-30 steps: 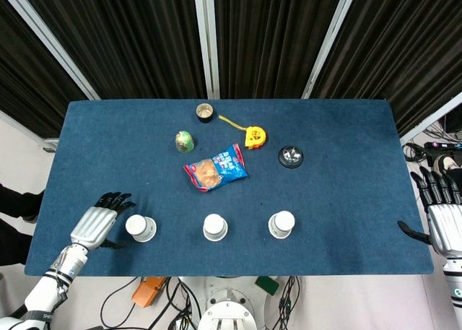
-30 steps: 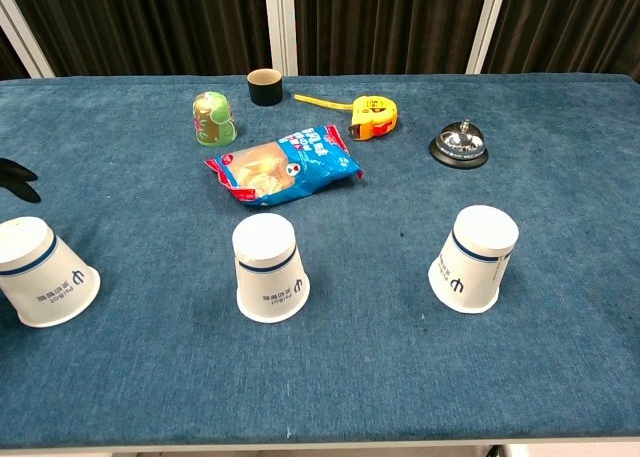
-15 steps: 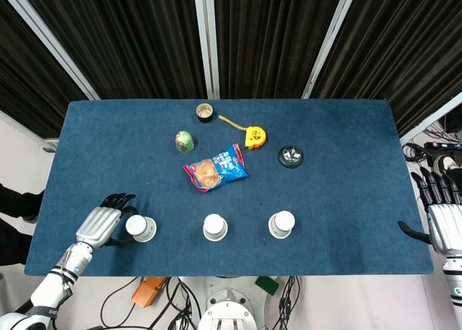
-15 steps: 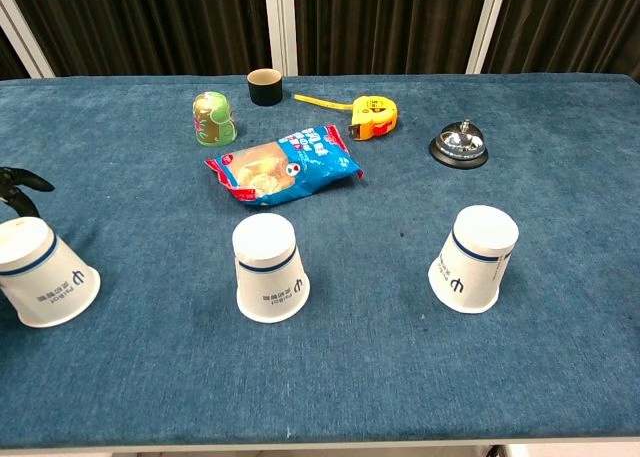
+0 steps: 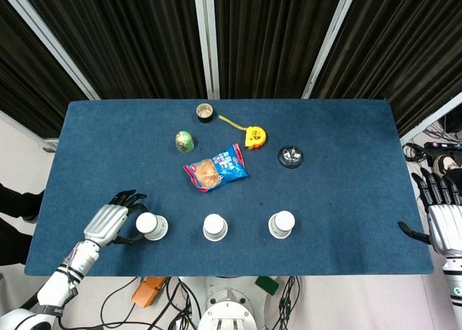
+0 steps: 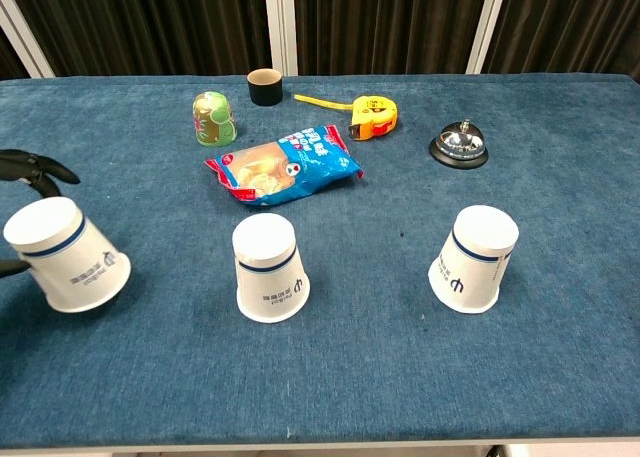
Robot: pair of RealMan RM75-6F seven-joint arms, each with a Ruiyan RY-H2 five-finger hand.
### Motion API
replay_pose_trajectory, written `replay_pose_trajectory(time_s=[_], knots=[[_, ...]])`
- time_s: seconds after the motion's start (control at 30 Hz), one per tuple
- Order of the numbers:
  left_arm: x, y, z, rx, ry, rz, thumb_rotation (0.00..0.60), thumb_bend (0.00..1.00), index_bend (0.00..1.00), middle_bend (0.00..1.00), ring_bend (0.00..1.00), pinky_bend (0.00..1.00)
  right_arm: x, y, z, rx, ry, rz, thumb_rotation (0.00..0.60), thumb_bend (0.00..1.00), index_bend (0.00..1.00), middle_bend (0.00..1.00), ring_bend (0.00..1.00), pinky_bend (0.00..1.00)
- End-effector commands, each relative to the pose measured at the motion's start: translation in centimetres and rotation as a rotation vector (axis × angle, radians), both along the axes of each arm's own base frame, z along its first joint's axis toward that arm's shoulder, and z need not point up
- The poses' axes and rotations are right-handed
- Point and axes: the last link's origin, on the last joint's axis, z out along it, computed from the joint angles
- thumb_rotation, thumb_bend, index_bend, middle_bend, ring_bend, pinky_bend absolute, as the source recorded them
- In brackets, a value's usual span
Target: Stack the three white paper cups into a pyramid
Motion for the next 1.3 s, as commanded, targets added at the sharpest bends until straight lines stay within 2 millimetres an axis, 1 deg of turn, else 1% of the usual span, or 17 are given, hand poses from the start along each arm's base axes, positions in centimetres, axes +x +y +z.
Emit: replay_pose_trajectory(time_s=[0.03, 0.4, 0.5, 0.8, 1.03, 1.13, 1.23, 1.3], knots=[[0.8, 0.2, -0.5, -0.005, -0.026, -0.017, 0.569, 0.34, 0.44, 0.13, 0.01, 0.0, 0.0, 0.0, 0.0, 0.002, 0.001, 0.001, 0.6, 0.25, 0.0, 0.0, 0.0, 0.0], [4.7, 1.3, -3.9, -0.006, -0.002, -0.147, 0.557, 0.34, 0.44, 0.13, 0.01, 0.0, -0.1, 0.4, 0.1, 0.0, 0.003, -0.013, 0.6, 0.25, 0.0, 0.0, 0.0, 0.0], [5.4, 1.5, -4.6, -0.006, 0.013, -0.174, 0.559, 0.34, 0.44, 0.13, 0.01, 0.0, -0.2, 0.4, 0.0, 0.0, 0.001, -0.018, 0.6, 0.25, 0.0, 0.0, 0.0, 0.0], [6.7, 1.7, -6.4, -0.02, 0.047, -0.209, 0.554, 0.34, 0.44, 0.13, 0.01, 0.0, -0.4, 0.4, 0.0, 0.002, 0.0, -0.025, 0.6, 0.25, 0.0, 0.0, 0.0, 0.0], [7.4, 1.7, -7.2, -0.031, 0.047, -0.213, 0.544, 0.33, 0.44, 0.13, 0.01, 0.0, -0.6, 0.4, -0.1, 0.007, -0.004, -0.032, 0.6, 0.25, 0.0, 0.0, 0.0, 0.0], [7.5, 1.6, -7.5, -0.036, 0.052, -0.216, 0.538, 0.32, 0.41, 0.13, 0.01, 0.0, -0.7, 0.3, -0.3, 0.019, -0.005, -0.03, 0.6, 0.25, 0.0, 0.0, 0.0, 0.0], [7.6, 1.6, -7.5, -0.039, 0.06, -0.219, 0.535, 0.3, 0.33, 0.13, 0.01, 0.0, -0.3, 0.1, -0.9, 0.056, -0.002, -0.018, 0.6, 0.25, 0.0, 0.0, 0.0, 0.0], [7.6, 1.5, -7.5, -0.036, 0.068, -0.221, 0.534, 0.28, 0.28, 0.13, 0.01, 0.0, 0.2, -0.2, -1.5, 0.098, -0.002, 0.006, 0.6, 0.25, 0.0, 0.0, 0.0, 0.0]])
